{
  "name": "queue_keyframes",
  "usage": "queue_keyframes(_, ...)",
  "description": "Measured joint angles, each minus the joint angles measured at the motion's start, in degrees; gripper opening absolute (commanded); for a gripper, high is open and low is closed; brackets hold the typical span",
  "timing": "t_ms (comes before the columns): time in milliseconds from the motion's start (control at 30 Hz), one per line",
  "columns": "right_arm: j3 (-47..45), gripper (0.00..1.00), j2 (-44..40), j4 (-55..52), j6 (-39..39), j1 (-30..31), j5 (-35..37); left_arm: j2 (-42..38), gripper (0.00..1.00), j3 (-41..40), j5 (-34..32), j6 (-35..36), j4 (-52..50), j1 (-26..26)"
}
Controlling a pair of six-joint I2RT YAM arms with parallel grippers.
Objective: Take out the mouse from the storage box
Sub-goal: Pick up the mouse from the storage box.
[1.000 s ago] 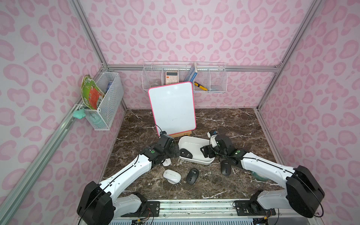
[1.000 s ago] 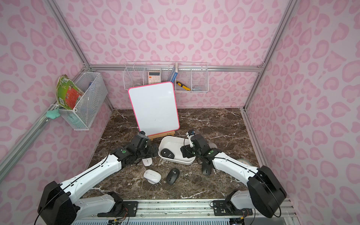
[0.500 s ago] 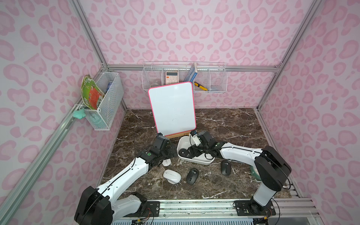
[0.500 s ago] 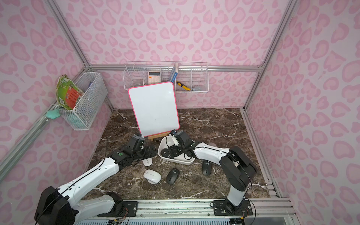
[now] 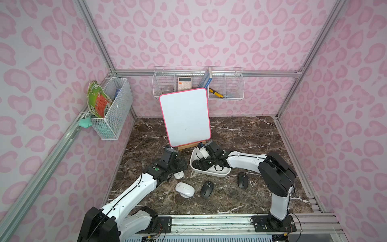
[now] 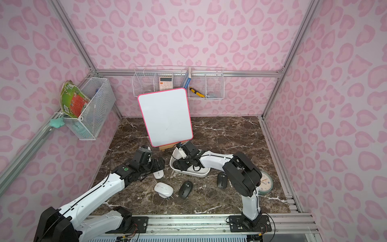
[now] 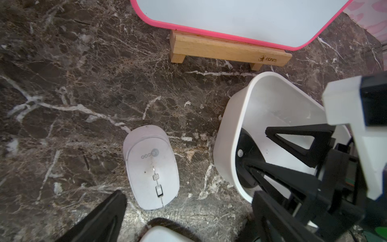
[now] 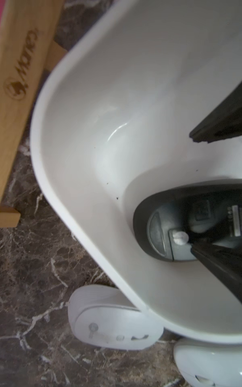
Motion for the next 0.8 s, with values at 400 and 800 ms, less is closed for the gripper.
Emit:
queue_keyframes(400, -2.89, 0.79, -3.17, 0.59, 2.12, -3.56, 1.97, -0.04, 0.99, -0.33, 0.37, 0.02, 0.39, 0.13)
queue_keyframes(800, -2.73, 0.75, -0.83, 1.16, 3.39, -4.11, -0.13, 0.52, 0.99, -0.33, 1.25, 0.02, 0.55, 0.13)
